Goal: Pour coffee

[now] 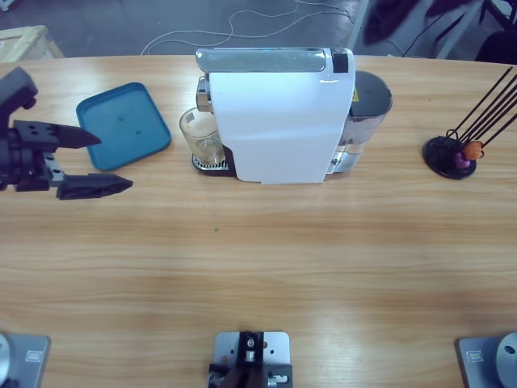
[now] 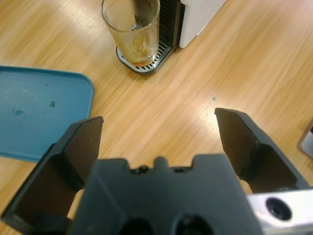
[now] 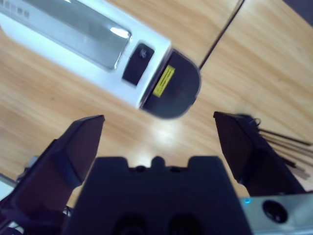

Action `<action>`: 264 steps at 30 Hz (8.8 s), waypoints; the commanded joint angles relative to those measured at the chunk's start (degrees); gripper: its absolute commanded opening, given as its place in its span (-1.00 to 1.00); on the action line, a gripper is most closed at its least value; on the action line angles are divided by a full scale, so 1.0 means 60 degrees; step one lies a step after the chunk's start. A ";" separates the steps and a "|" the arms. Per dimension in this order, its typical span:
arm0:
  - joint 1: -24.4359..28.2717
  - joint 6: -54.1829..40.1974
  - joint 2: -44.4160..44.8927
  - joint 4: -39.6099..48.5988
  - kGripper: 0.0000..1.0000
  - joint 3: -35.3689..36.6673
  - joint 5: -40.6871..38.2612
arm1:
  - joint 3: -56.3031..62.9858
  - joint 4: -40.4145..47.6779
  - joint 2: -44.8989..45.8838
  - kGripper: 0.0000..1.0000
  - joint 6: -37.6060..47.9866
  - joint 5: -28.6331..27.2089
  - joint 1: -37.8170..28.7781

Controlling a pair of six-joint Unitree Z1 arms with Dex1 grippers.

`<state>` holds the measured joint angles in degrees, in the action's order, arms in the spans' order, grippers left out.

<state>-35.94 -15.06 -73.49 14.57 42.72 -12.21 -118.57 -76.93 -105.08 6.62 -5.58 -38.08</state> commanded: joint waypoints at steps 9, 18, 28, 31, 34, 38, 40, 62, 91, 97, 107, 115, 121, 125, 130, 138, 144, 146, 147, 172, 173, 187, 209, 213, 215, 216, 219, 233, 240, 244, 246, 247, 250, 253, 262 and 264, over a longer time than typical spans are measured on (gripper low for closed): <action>-0.0060 0.0260 0.1368 0.0033 0.99 -0.0920 -0.0071 | 1.0923 0.6188 0.6729 1.00 -0.0096 -0.0336 -0.1042; -0.0148 0.0517 0.1447 0.0033 0.99 -0.1237 -0.0074 | 1.2707 0.8347 0.7418 1.00 -0.0445 -0.0019 -0.1045; -0.0160 0.0561 0.1233 -0.0034 0.99 -0.1202 -0.0066 | 1.2962 0.8637 0.7459 1.00 -0.0430 -0.0248 -0.1051; -0.0163 0.0561 0.1098 -0.0055 0.99 -0.1225 -0.0098 | 1.3061 0.8754 0.7553 1.00 -0.0415 -0.0242 -0.1051; -0.0171 0.0561 0.1172 -0.0055 0.99 -0.1269 -0.0104 | 1.3097 0.8839 0.7491 1.00 -0.0415 -0.0239 -0.1051; -0.0324 0.0561 0.1195 -0.0052 0.99 -0.1395 -0.0089 | 1.3196 0.8971 0.7318 1.00 -0.0412 -0.0271 -0.1051; -0.0324 0.0561 0.1181 -0.0055 0.99 -0.1421 -0.0089 | 1.3307 0.9103 0.7304 1.00 -0.0368 -0.0315 -0.1051; -0.0749 0.0576 0.1564 -0.1312 0.99 -0.2432 -0.0455 | 1.3375 0.9261 0.7078 1.00 -0.0175 -0.0345 -0.1065; 0.0713 0.0887 0.2168 -0.0157 0.99 -0.0223 0.0459 | 1.3390 0.9159 0.6970 1.00 -0.0152 -0.0286 -0.1115; 0.1033 0.0263 0.1640 -0.0565 0.98 -0.0695 -0.0356 | 1.3351 0.9086 0.6847 1.00 -0.0122 -0.0207 -0.1144; 0.2298 -0.2026 -0.1154 -0.2870 0.95 -0.0419 -0.1809 | 1.3272 0.9071 0.6422 0.99 -0.0152 -0.0084 -0.1153; 0.2647 -0.2884 -0.3056 -0.4361 0.95 -0.0123 -0.3739 | 1.3199 0.9056 0.6091 0.99 -0.0149 -0.0008 -0.1147; 0.2664 -0.3104 -0.4143 -0.4361 0.79 0.0275 -0.4249 | 1.3152 0.9015 0.5868 0.99 -0.0152 -0.0017 -0.1141; 0.2664 -0.3306 -0.4550 -0.4353 0.91 0.0574 -0.4536 | 1.3091 0.8962 0.5780 0.99 -0.0152 0.0004 -0.1141; 0.2664 -0.3306 -0.5033 -0.4317 0.96 0.0893 -0.5070 | 1.2988 0.8880 0.5543 0.99 -0.0152 0.0022 -0.1138; 0.2506 -0.3402 -0.5602 -0.4332 0.96 0.0964 -0.5415 | 1.2935 0.8837 0.5393 0.99 -0.0152 0.0036 -0.1138; 0.2295 -0.3408 -0.5827 -0.4347 0.96 0.1213 -0.5676 | 1.2935 0.8828 0.5405 0.99 -0.0152 0.0036 -0.1138; 0.2225 -0.3408 -0.5906 -0.4350 0.96 0.1204 -0.5638 | 1.2938 0.8834 0.5414 0.99 -0.0152 0.0036 -0.1138; 0.2190 -0.3405 -0.5915 -0.4347 0.96 0.1213 -0.5562 | 1.2938 0.8825 0.5414 0.99 -0.0152 0.0036 -0.1138; 0.1452 -0.3804 -0.6384 -0.4285 0.96 0.1658 -0.4088 | 1.2950 0.8828 0.5414 0.99 -0.0152 0.0051 -0.1138; 0.1416 -0.3807 -0.6419 -0.4282 0.95 0.1684 -0.4082 | 1.2950 0.8825 0.5411 0.99 -0.0149 0.0051 -0.1138; 0.1414 -0.3994 -0.6396 -0.4288 -1.00 0.1620 -0.4211 | 1.2950 0.8807 0.5467 0.99 -0.0152 0.0051 -0.1136; 0.4097 -0.2239 -0.3012 -0.4262 -1.00 -0.0238 -0.1794 | 1.2950 0.8793 0.5604 0.98 -0.0154 -0.0037 -0.1130; 0.4513 -0.0994 -0.3507 -0.4455 -1.00 -0.0106 0.0145 | 1.2953 0.8807 0.5560 0.98 -0.0157 -0.0028 -0.1130; 0.4783 -0.0326 -0.3982 -0.4731 -1.00 0.0003 0.0520 | 1.2988 0.8816 0.5681 0.98 -0.0187 0.0036 -0.1136; 0.4873 -0.0162 -0.4242 -0.4842 -1.00 0.0105 0.0541 | 1.2994 0.8822 0.5719 0.98 -0.0187 0.0036 -0.1138; 0.4920 0.0005 -0.4986 -0.4921 -1.00 0.0504 0.0535 | 1.2979 0.8822 0.5654 0.98 -0.0196 0.0036 -0.1136; 0.4408 0.0066 -0.6191 -0.5668 -1.00 0.0720 0.0306 | 1.2979 0.8866 0.5458 0.98 -0.0210 0.0083 -0.1127; 0.4159 0.0075 -0.6100 -0.5694 -1.00 0.0495 0.0183 | 1.2994 0.8880 0.5464 0.98 -0.0210 0.0065 -0.1124; 0.4159 0.0084 -0.5968 -0.5680 0.96 0.0275 0.0242 | 1.3009 0.8892 0.5490 0.98 -0.0210 0.0065 -0.1124; 0.4159 0.0093 -0.5616 -0.5680 0.96 0.0099 0.0219 | 1.3009 0.8895 0.5502 0.98 -0.0210 0.0057 -0.1124; 0.4159 0.0096 -0.5408 -0.5680 0.96 0.0029 0.0219 | 1.3009 0.8895 0.5508 0.98 -0.0210 0.0051 -0.1124; 0.4173 0.0128 -0.4565 -0.5668 0.96 -0.0170 0.0201 | 1.3058 0.8933 0.5607 0.98 -0.0210 0.0010 -0.1127; 0.4159 0.0230 -0.3645 -0.5527 0.96 -0.0361 0.0189 | 1.3111 0.8983 0.5722 0.98 -0.0210 -0.0022 -0.1124; 0.2796 0.1598 0.0433 -0.2727 0.96 -0.0660 0.0514 | 1.3266 0.9129 0.6097 1.00 -0.0196 -0.0301 -0.1124; 0.2289 0.1786 0.0964 -0.1982 0.96 -0.0718 0.0342 | 1.3293 0.9144 0.6258 1.00 -0.0181 -0.0403 -0.1124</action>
<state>-15.11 -8.63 -79.97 -10.59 41.04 -10.10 -40.58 -22.81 -70.78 5.21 -5.93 -44.18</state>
